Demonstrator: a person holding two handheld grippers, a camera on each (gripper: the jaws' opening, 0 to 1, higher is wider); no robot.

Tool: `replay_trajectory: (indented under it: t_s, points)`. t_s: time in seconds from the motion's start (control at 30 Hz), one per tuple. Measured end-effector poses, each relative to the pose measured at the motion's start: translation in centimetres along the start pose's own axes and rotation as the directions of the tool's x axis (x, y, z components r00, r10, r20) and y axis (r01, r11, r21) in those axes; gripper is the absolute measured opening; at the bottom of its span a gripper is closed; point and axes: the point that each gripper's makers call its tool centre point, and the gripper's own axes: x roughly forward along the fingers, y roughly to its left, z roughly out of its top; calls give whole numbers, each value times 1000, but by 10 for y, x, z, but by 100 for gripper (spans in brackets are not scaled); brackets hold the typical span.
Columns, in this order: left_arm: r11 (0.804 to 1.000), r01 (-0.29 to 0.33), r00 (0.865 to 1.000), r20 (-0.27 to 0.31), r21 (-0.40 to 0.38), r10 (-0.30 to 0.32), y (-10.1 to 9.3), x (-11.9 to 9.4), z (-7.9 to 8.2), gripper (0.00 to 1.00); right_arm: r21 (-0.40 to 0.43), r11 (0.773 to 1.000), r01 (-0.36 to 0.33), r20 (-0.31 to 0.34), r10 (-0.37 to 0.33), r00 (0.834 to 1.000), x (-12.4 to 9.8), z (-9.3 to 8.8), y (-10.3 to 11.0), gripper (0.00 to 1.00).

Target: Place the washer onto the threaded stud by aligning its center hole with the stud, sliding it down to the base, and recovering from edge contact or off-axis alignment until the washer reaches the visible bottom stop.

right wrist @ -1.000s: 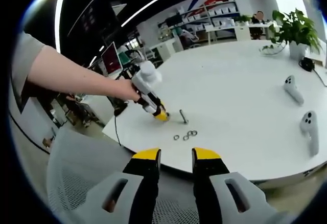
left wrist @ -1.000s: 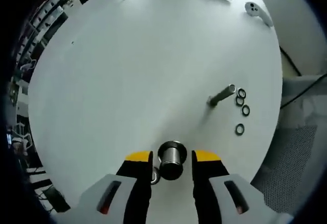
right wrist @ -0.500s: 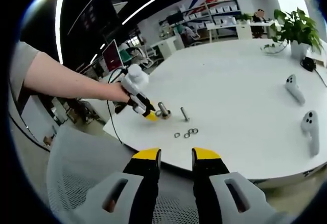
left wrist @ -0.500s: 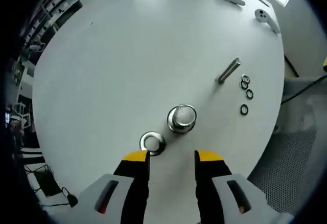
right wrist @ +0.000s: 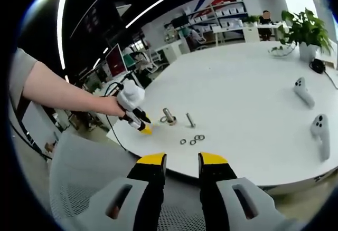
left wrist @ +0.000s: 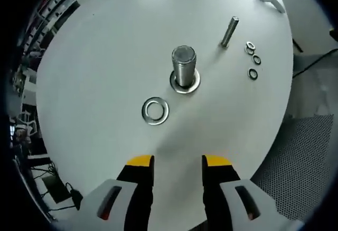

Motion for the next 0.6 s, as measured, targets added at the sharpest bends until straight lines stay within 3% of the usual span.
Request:
replay_trajectory:
  t_s: [0.27,0.6]
  points:
    - [999,-9,998,54,-42,11,14,-1,21,34,0,1000,2,-13,-2,1000,1,-2,0,27]
    - [998,-3,997,77,63,-2,26,10,46,33,7,1000,12,-6,-12,1000,0,-1,-2,27]
